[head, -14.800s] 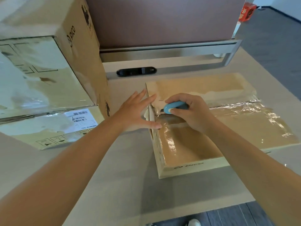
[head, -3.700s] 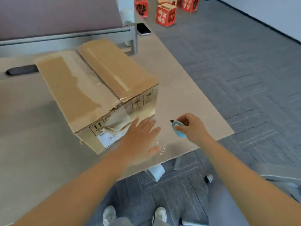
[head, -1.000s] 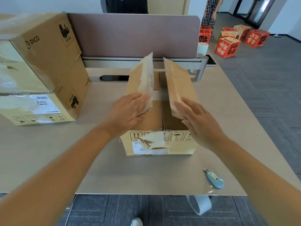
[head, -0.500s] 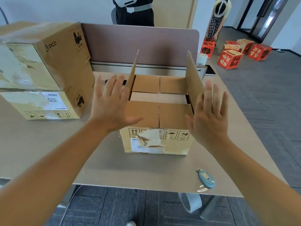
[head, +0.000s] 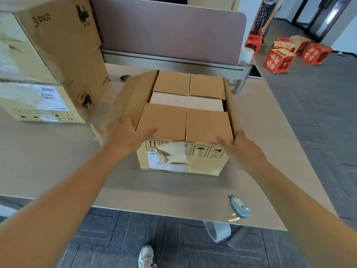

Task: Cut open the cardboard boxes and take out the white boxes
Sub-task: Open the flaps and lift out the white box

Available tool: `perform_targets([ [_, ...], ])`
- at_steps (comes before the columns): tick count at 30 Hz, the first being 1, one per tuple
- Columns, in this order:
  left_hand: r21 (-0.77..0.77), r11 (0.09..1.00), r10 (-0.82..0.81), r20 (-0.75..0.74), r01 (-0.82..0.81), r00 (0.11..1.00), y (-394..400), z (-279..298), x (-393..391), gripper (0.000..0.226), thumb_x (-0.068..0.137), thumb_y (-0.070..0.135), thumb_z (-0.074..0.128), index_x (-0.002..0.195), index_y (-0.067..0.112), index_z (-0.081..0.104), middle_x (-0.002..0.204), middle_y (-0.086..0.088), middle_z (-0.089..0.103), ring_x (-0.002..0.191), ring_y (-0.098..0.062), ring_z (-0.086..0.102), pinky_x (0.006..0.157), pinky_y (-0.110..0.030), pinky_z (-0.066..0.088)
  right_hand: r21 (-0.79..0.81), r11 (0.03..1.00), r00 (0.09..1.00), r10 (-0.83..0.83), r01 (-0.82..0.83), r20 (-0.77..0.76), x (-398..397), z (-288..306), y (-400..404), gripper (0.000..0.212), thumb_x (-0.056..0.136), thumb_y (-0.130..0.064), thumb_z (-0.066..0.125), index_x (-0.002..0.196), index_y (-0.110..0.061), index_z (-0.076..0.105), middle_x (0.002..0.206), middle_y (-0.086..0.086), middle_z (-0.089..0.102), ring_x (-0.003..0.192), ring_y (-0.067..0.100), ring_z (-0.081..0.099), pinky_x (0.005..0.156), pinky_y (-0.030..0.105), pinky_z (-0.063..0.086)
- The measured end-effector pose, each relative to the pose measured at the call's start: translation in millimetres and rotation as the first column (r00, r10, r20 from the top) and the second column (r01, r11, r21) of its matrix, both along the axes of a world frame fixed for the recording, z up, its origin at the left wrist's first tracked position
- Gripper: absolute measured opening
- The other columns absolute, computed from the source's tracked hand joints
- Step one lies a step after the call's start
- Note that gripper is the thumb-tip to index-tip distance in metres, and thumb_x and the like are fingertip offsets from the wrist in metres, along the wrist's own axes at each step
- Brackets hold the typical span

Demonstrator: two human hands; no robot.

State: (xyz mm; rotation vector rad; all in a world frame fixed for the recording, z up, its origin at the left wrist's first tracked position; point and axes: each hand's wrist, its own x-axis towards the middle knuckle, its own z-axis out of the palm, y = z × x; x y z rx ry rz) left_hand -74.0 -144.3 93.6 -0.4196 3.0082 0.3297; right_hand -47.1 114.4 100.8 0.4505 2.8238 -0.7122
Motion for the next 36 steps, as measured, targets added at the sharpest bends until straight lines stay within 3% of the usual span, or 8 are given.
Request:
perform_targets([
  [3, 0.264, 0.964, 0.02, -0.003, -0.019, 1.0, 0, -15, -9, 0.088, 0.066, 0.081, 0.048, 0.122, 0.013, 0.042, 0.112, -0.007, 0.059, 0.113, -0.032, 0.051, 0.105, -0.052, 0.029, -0.099, 0.994, 0.998, -0.043, 0.039, -0.034, -6, -7, -11, 0.067, 0.082, -0.058, 0.051, 0.119, -0.006, 0.034, 0.1, 0.006, 0.053, 0.095, 0.031, 0.057, 0.077, 0.039, 0.046],
  [6, 0.482, 0.874, 0.091, -0.041, -0.06, 0.995, -1, -22, -17, 0.08, 0.07, 0.065, 0.063, 0.123, 0.009, 0.041, 0.109, -0.005, 0.056, 0.106, -0.031, 0.054, 0.091, -0.043, 0.045, -0.132, 0.991, 0.996, -0.045, 0.034, -0.083, -11, -9, -21, 0.065, 0.081, -0.054, 0.057, 0.118, -0.006, 0.034, 0.097, 0.001, 0.048, 0.093, 0.028, 0.055, 0.077, 0.038, 0.046],
  [12, 0.611, 0.791, 0.115, -0.108, -0.025, 0.988, -25, -24, -36, 0.063, 0.073, 0.046, 0.072, 0.117, 0.008, 0.046, 0.104, -0.003, 0.055, 0.103, -0.028, 0.056, 0.09, -0.043, 0.047, -0.162, 0.987, 0.991, -0.039, 0.017, -0.131, -32, -12, -47, 0.063, 0.078, -0.055, 0.06, 0.115, -0.009, 0.036, 0.095, -0.001, 0.05, 0.085, 0.023, 0.052, 0.074, 0.034, 0.045],
  [17, 0.576, 0.818, 0.067, -0.107, 0.007, 0.992, -48, -20, -51, 0.068, 0.073, 0.049, 0.07, 0.122, 0.008, 0.045, 0.108, -0.005, 0.056, 0.104, -0.027, 0.055, 0.083, -0.037, 0.046, 0.003, 0.999, 0.996, -0.036, 0.036, -0.076, -47, -6, -62, 0.073, 0.069, -0.066, 0.06, 0.11, -0.012, 0.032, 0.099, 0.002, 0.049, 0.094, 0.028, 0.056, 0.073, 0.037, 0.045],
  [21, 0.236, 0.964, -0.103, -0.085, 0.12, 0.991, -52, -11, -74, 0.094, 0.067, 0.063, 0.065, 0.14, 0.017, 0.027, 0.14, -0.009, 0.037, 0.129, -0.031, 0.034, 0.107, -0.049, 0.028, 0.231, 0.971, 0.983, 0.095, -0.057, -0.158, -69, -1, -72, 0.095, 0.073, -0.066, 0.055, 0.141, -0.013, 0.014, 0.141, 0.011, 0.027, 0.128, 0.033, 0.032, 0.101, 0.045, 0.033],
  [27, -0.076, 0.894, -0.44, 0.035, 0.442, 0.897, -33, -2, -104, 0.093, 0.075, 0.075, 0.041, 0.148, 0.025, 0.011, 0.157, 0.0, 0.005, 0.144, -0.027, 0.0, 0.113, -0.054, 0.0, 0.37, 0.916, 0.978, 0.196, -0.156, -0.071, -105, -6, -91, 0.083, 0.081, -0.069, 0.035, 0.146, -0.024, 0.009, 0.156, 0.007, -0.003, 0.142, 0.032, 0.007, 0.115, 0.049, 0.011],
  [32, -0.099, 0.884, -0.452, 0.062, 0.456, 0.89, -26, 3, -111, 0.086, 0.077, 0.076, 0.032, 0.146, 0.026, 0.02, 0.157, -0.001, 0.006, 0.144, -0.029, -0.004, 0.112, -0.057, -0.005, 0.378, 0.914, 0.98, 0.186, -0.147, -0.069, -113, -6, -93, 0.071, 0.084, -0.068, 0.031, 0.139, -0.023, 0.031, 0.156, 0.007, 0.004, 0.142, 0.031, 0.008, 0.114, 0.051, 0.006],
  [36, -0.065, 0.875, -0.484, -0.088, 0.48, 0.871, -29, 13, -106, 0.084, 0.076, 0.071, 0.044, 0.14, 0.019, 0.028, 0.154, -0.003, 0.017, 0.144, -0.024, 0.001, 0.114, -0.052, -0.005, 0.33, 0.935, 0.956, 0.205, -0.129, -0.209, -107, 6, -95, 0.07, 0.084, -0.064, 0.038, 0.135, -0.016, 0.035, 0.153, 0.008, 0.014, 0.142, 0.028, 0.008, 0.116, 0.048, -0.002],
])
